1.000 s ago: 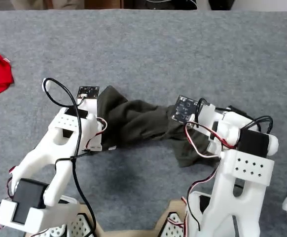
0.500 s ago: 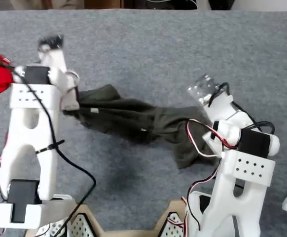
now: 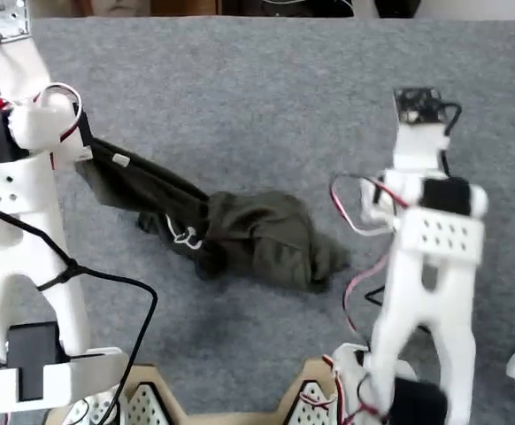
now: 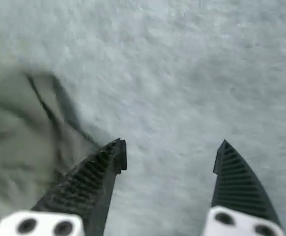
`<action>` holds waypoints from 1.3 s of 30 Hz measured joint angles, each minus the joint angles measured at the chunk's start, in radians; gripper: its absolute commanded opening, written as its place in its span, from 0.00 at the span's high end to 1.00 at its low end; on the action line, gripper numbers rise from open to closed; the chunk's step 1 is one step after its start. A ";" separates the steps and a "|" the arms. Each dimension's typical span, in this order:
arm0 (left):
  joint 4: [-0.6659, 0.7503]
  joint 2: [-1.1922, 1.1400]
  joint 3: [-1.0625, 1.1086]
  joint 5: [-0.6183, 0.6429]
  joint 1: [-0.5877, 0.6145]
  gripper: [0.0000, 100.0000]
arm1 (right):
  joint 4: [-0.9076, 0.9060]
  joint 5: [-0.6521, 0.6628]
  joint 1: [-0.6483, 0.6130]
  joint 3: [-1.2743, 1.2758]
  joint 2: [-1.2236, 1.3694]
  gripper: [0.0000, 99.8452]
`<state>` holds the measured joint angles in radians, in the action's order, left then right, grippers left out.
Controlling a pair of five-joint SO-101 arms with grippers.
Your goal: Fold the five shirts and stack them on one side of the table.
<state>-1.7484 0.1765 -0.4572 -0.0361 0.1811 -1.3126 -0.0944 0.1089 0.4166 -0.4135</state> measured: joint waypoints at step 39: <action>0.000 0.000 0.206 -0.002 0.000 0.98 | -0.235 -0.101 -0.439 -0.842 1.020 0.80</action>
<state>-1.7484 0.1765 -0.2516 -0.0376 0.1811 -1.5474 -0.1956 -0.3299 -0.4258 0.6068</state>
